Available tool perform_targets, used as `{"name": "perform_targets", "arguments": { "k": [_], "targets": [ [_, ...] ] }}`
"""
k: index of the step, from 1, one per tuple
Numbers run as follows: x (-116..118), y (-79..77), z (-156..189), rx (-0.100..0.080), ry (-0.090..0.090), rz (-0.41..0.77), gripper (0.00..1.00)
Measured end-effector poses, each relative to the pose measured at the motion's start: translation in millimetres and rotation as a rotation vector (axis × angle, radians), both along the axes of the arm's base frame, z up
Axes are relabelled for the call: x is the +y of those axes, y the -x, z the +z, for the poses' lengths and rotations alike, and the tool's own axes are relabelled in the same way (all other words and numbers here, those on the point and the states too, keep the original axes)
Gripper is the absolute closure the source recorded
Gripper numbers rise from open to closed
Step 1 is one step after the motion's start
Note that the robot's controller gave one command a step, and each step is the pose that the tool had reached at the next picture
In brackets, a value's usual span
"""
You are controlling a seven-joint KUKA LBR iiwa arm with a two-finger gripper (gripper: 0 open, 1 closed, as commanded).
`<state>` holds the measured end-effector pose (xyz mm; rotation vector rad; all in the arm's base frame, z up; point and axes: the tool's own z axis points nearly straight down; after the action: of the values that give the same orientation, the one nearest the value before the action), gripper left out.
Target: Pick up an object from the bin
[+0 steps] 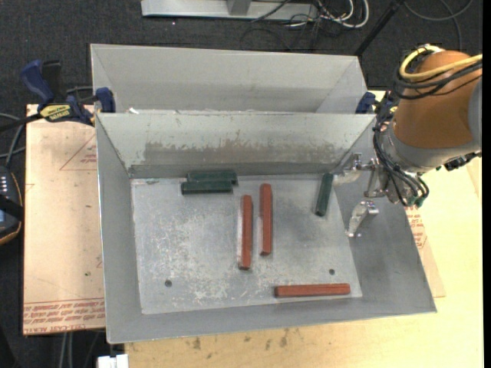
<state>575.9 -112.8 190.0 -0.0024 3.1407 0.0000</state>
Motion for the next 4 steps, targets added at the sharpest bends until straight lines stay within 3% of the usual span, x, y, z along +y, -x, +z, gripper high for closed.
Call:
{"name": "perform_targets", "arguments": {
  "k": [1, 2, 3, 4],
  "targets": [
    [23.1, 43.9, -26.2, -0.003, 0.001, 0.061, 0.00],
    [31.7, 47.5, -52.2, 0.002, -0.001, -0.009, 0.00],
    [56.2, 64.8, -60.3, 0.001, -0.001, 0.045, 0.00],
    [39.0, 75.4, -84.8, 0.000, -0.002, 0.205, 0.00]
  ]
}}
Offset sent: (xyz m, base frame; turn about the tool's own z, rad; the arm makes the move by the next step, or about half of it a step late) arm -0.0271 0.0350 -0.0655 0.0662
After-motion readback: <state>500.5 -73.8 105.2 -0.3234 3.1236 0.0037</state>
